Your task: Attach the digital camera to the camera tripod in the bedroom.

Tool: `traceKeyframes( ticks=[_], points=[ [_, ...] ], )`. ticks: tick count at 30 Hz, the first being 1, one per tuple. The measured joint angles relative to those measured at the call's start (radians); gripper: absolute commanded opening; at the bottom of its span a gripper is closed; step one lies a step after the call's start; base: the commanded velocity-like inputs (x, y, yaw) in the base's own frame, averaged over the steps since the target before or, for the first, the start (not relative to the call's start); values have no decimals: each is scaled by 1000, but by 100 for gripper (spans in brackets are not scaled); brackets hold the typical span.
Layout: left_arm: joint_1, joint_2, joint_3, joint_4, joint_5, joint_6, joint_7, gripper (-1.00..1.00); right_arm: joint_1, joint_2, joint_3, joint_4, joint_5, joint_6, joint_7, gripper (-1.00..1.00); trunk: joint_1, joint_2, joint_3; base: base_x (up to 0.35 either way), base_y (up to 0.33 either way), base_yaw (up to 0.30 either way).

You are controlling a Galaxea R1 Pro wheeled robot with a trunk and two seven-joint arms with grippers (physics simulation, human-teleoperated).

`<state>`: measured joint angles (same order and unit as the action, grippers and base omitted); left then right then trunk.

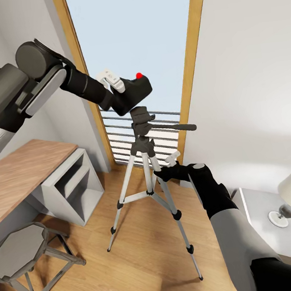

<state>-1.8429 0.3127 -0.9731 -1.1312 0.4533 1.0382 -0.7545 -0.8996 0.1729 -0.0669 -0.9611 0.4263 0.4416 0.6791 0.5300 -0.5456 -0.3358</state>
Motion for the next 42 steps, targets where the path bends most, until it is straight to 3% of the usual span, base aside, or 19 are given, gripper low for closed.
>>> traceKeyframes(
  ticks=[10, 11, 16, 18, 42],
  points=[
    [4, 0, -1, -17, 1, 0, -3, -100, 0, 0, 0, 0, 0, 0, 0, -100, 0, 0, 0, 0, 0, 0],
    [4, 0, -1, -17, 1, 0, -7, 100, 0, 0, 0, 0, 0, 0, 0, -100, 0, 0, 0, 0, 0, 0],
    [4, -2, -1, -19, -2, -1, -41, 100, 0, 0, 0, 0, 0, 0, 0, -100, 0, 0, 0, 0, 0, 0],
    [4, -3, -1, -17, -31, -10, -44, 100, 0, 0, 1, -1, 1, 1, 0, -100, 0, 0, 0, 0, 0, 0],
    [4, -7, -1, -13, -37, -13, -47, 100, 0, 0, 1, -2, 1, 2, 0, -100, 0, 0, 0, 0, 0, 0]
  ],
)
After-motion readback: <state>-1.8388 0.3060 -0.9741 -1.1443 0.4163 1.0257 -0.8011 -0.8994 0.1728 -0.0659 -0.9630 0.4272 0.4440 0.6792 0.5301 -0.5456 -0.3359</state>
